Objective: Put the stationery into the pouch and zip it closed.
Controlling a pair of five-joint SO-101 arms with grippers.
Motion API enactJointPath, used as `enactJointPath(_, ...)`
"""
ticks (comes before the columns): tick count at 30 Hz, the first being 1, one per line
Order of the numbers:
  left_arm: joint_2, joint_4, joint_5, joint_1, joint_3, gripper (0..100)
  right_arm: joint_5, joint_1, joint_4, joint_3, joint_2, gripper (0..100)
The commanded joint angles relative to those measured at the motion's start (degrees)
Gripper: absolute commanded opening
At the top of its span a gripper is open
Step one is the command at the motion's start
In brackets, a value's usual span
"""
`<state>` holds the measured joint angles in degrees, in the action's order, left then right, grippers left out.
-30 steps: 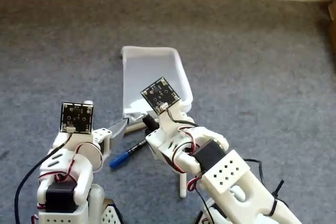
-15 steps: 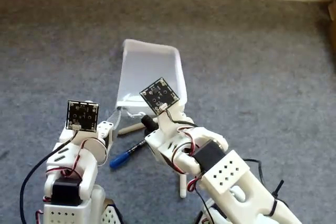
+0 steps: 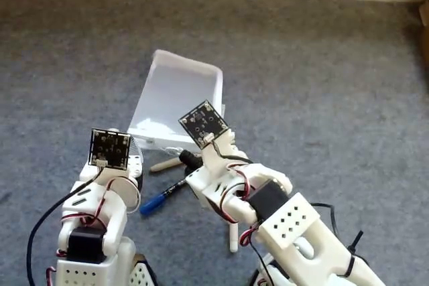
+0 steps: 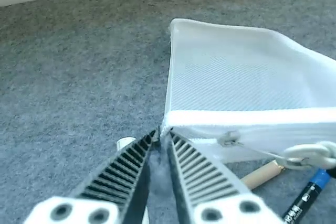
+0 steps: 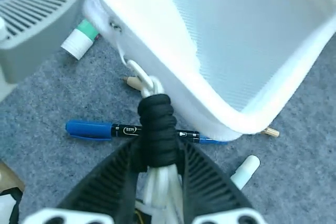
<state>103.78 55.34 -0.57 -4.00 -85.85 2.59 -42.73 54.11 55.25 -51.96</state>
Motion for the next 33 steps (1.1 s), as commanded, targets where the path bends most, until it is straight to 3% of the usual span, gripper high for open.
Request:
enactJointPath(1,0.4,-1.05,0.18,0.13,0.4,1,-0.18,0.75,1.63,-1.36,-1.98,0.6)
enactJointPath(33,0.4,0.18,0.44,-2.24,0.57,1,0.0,19.74,2.15,-1.98,-1.98,0.6)
